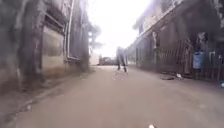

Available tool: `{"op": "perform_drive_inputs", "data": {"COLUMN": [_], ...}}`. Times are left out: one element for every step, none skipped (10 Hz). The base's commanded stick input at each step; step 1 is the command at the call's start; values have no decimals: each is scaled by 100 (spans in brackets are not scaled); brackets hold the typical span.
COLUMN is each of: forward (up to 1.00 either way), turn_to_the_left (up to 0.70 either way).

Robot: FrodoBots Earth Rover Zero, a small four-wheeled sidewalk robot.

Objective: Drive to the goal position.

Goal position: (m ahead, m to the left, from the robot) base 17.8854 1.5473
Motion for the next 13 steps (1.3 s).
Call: {"op": "perform_drive_inputs", "data": {"forward": [100, 100, 100, 100, 100, 100, 100, 100, 100, 100, 100, 100, 100], "turn_to_the_left": [0, 0, 0, 0, 0, 0, 0, 0, 0, 0, 0, 0, 0]}}
